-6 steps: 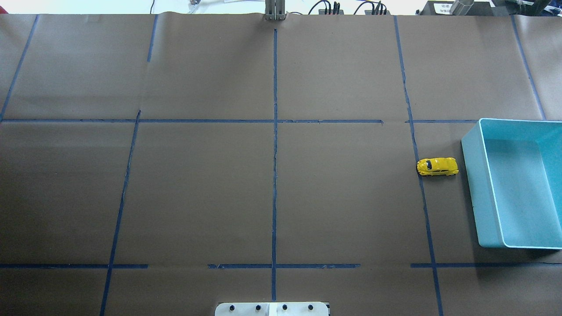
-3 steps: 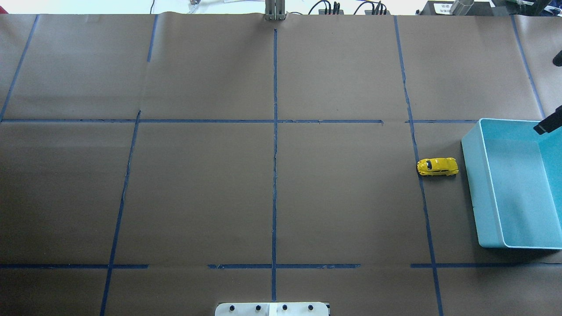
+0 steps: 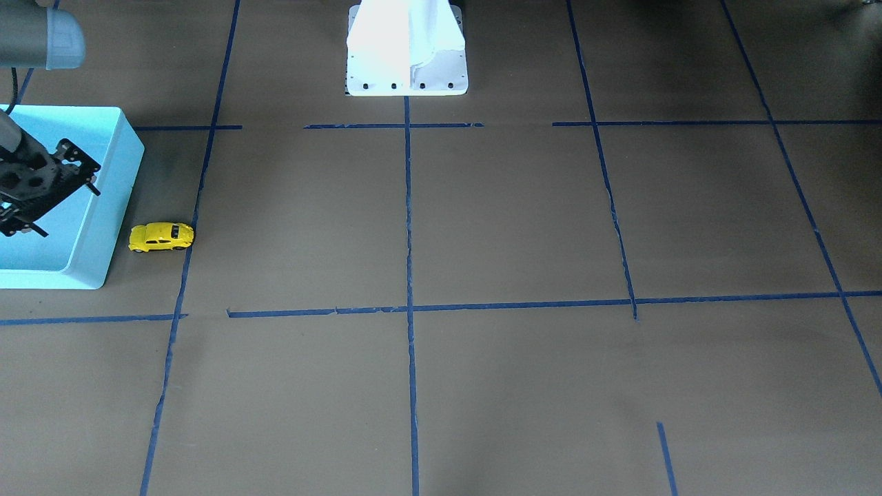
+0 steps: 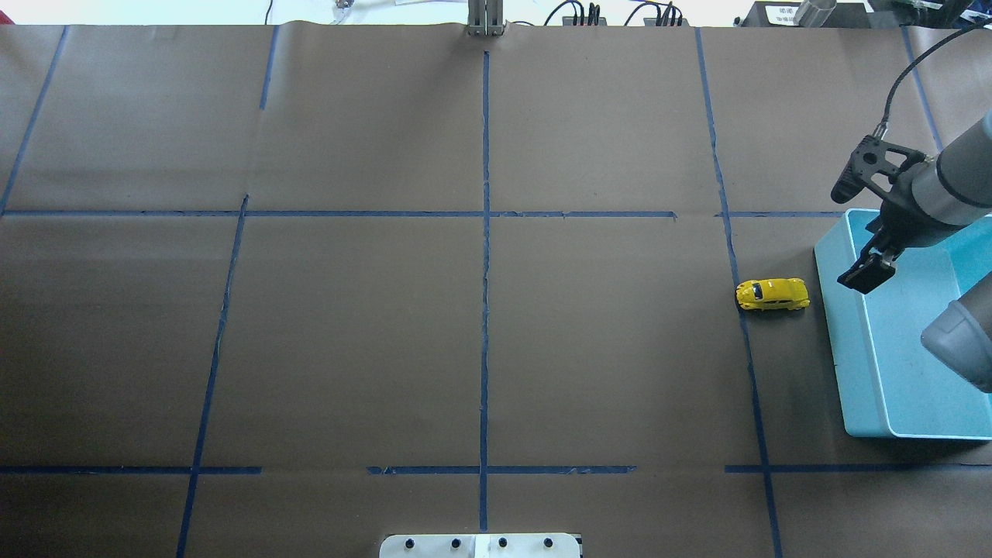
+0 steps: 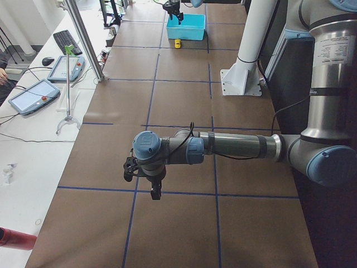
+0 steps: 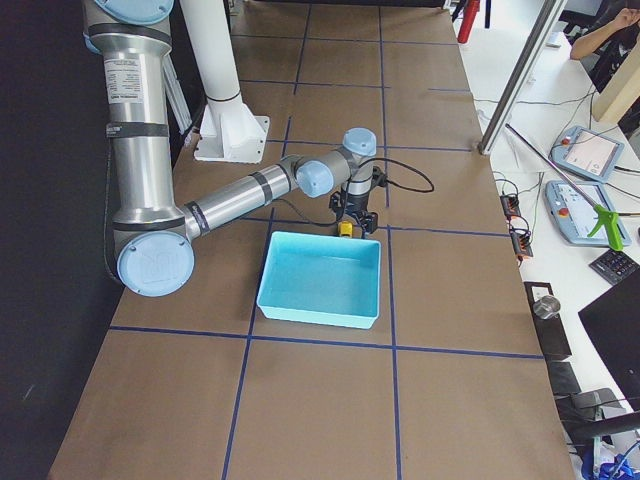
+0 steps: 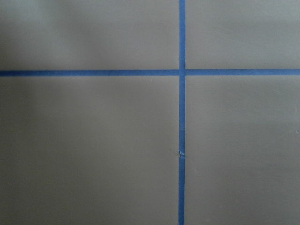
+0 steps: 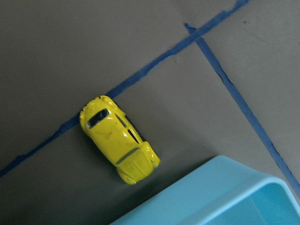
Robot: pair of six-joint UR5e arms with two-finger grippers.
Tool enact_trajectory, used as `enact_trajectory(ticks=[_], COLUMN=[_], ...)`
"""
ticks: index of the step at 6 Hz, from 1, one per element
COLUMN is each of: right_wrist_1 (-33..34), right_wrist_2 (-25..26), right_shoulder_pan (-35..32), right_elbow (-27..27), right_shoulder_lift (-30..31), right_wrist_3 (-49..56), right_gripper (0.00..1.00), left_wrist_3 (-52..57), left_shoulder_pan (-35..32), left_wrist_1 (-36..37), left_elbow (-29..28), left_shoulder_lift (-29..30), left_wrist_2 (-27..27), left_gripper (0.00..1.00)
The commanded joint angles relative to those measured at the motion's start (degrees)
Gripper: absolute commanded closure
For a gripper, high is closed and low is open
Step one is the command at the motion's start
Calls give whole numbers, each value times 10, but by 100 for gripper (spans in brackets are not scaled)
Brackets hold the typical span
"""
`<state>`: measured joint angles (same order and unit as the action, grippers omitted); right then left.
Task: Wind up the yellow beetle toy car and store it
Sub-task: 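Move the right gripper down to the car beside the blue bin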
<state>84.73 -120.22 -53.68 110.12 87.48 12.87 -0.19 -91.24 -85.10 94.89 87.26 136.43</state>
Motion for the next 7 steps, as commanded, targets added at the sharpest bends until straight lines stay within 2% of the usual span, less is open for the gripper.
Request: enact_trajectory(ticks=[1,2,4,7], right_wrist_1=[-69,-75,-74,-135], right_wrist_2=[47,87,89,86], right_shoulder_pan=[68,97,97,97], right_elbow=[-5,-6,-21,-68], right_shoulder_lift=[6,5,-1,-2], right_wrist_3=[39,42,82,99], right_gripper=[0,0,0,0], left_wrist_3=[10,51,83,83], left_shoulder_pan=[2,2,3,3], left_wrist_1=[0,1,0,5], left_elbow=[2,1,1,-8], left_shoulder_lift=[-10,-12,-11,-12], left_wrist_2=[-4,-6,-7,-6], left_gripper=[0,0,0,0])
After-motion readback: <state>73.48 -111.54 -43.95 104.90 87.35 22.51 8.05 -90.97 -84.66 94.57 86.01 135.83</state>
